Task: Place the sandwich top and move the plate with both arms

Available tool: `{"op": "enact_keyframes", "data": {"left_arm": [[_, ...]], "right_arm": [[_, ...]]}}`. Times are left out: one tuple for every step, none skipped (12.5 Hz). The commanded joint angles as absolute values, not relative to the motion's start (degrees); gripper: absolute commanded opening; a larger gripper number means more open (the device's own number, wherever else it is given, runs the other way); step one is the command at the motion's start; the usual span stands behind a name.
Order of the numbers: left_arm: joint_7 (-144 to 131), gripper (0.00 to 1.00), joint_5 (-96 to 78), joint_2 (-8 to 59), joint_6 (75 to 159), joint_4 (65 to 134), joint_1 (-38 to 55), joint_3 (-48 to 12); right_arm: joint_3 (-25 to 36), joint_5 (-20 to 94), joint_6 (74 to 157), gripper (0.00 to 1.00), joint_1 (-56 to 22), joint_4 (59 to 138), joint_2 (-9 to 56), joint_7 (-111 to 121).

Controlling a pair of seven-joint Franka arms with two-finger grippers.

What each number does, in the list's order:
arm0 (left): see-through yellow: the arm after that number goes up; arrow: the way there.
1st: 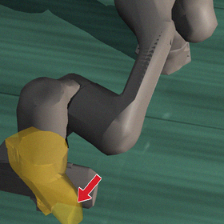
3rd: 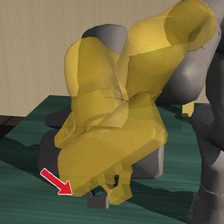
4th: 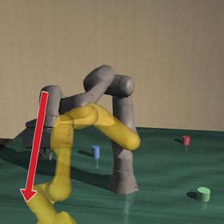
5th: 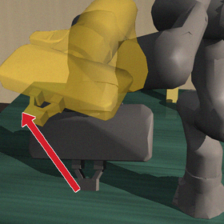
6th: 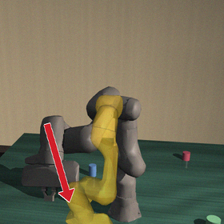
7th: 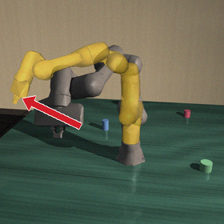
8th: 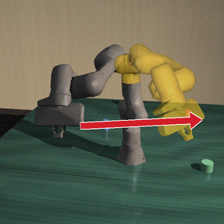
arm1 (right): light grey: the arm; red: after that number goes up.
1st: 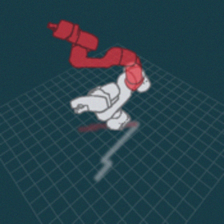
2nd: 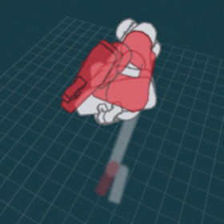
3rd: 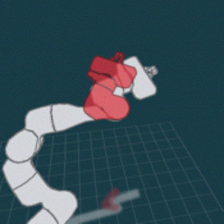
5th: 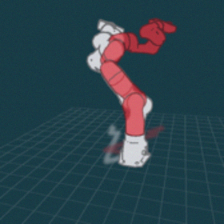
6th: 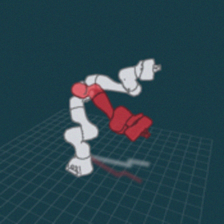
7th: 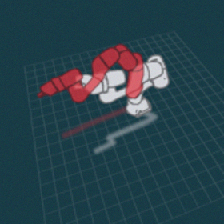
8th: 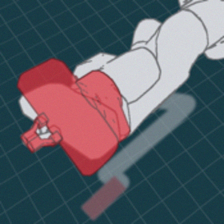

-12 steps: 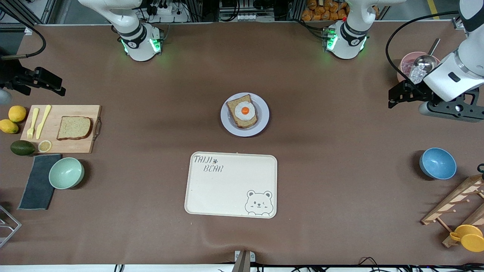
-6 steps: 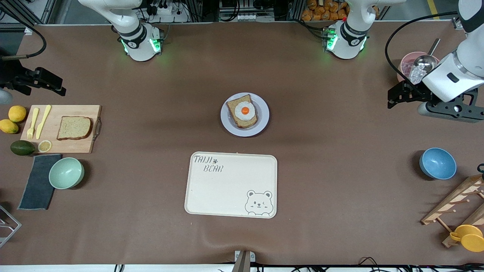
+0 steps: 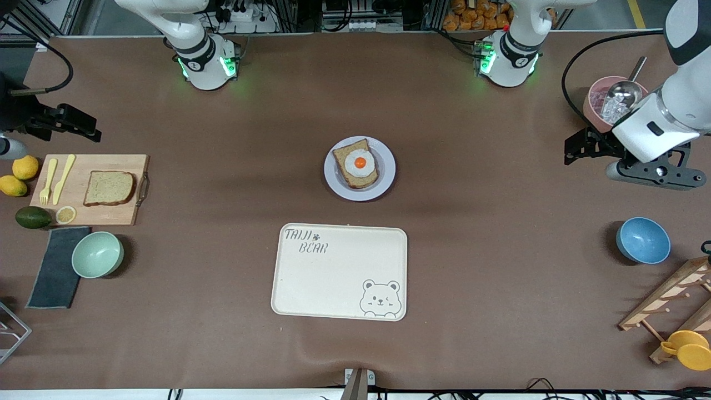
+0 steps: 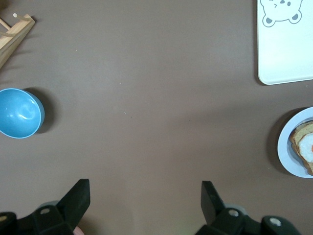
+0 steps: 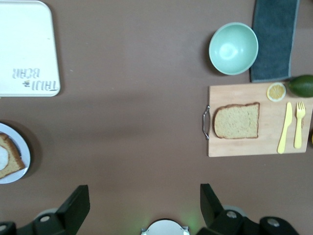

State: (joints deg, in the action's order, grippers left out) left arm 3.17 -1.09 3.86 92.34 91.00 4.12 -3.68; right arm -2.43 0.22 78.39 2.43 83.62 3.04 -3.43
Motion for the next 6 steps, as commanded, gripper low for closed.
{"op": "enact_keyframes", "data": {"left_arm": [[3.08,1.0,-2.2,3.34,92.55,92.11,3.6,-4.04],[3.08,1.0,-2.2,3.34,92.55,92.11,3.6,-4.04],[3.08,1.0,-2.2,3.34,92.55,92.11,3.6,-4.04],[3.08,1.0,-2.2,3.34,92.55,92.2,3.6,-4.04],[3.08,1.0,-2.2,3.43,92.55,92.2,3.6,-4.04],[3.08,1.0,-2.2,3.43,92.55,92.2,3.6,-4.04]], "right_arm": [[2.36,0.18,81.02,1.0,2.29,88.05,2.81,1.9],[4.37,0.18,82.34,1.0,2.37,89.81,2.81,3.76],[5.87,0.18,83.57,1.0,2.37,91.39,2.81,5.08],[7.63,0.18,85.06,1.0,2.37,93.32,2.81,6.05],[9.47,0.18,86.73,1.0,2.37,95.34,2.81,7.37],[11.84,0.18,89.45,1.0,2.37,98.15,2.9,9.82]]}}
